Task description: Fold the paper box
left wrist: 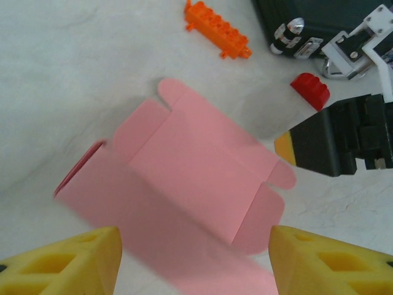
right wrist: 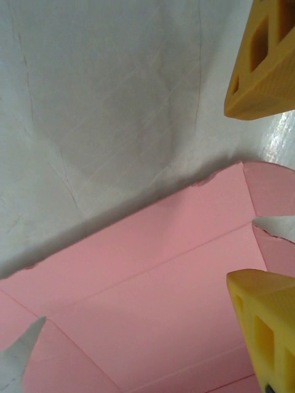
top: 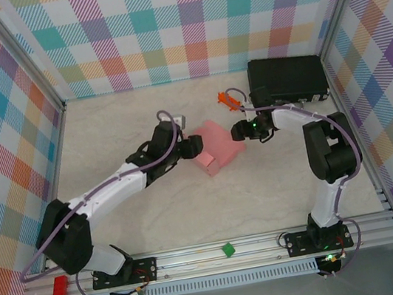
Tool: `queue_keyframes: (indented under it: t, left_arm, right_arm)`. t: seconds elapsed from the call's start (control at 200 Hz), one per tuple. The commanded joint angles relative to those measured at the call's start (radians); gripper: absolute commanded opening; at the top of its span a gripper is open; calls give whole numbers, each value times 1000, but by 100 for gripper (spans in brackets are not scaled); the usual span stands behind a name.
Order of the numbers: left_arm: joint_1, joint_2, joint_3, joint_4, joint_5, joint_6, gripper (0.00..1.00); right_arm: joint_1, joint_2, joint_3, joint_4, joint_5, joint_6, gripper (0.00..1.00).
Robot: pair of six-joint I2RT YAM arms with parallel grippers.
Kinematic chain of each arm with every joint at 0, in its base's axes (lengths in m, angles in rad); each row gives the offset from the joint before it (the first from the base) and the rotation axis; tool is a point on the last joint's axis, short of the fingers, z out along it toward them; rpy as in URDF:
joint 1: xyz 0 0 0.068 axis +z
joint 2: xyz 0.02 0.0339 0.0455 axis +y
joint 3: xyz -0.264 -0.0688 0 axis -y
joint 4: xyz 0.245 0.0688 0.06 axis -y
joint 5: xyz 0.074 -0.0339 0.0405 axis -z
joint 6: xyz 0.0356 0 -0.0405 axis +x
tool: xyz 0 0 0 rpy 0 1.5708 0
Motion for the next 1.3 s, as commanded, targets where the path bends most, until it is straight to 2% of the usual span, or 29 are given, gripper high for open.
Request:
queue_keyframes:
  t: [0.0, 0.05, 0.195, 0.425, 0.79, 0.925, 1.095, 1.295]
  left_arm:
    - [13, 73, 111, -70, 81, 82, 62]
    - [16, 111, 148, -83, 106, 89, 59]
    - [36, 203, 212, -122, 162, 62, 38]
    - [37, 218, 169, -149, 184, 45, 25]
    - [39, 25, -52, -109, 115, 19, 24]
    - [39, -35, -136, -65, 105, -6, 25]
    - [38, -70, -235, -12, 97, -57, 25]
    - [39, -66, -355, 124, 135, -133, 25]
  right_arm:
    - [-15, -34, -22, 29, 10, 30, 66]
    - [-18, -44, -29, 27, 13, 28, 66]
    - [-26, -71, -51, 18, 21, 28, 66]
    - [-30, -87, -65, 9, 15, 24, 66]
    - [-29, -165, -74, 6, 21, 24, 67]
    - [-30, -164, -72, -3, -34, 14, 67]
    - [-25, -167, -84, -7, -120, -16, 67]
    - [-20, -270, -149, 53, -80, 9, 67]
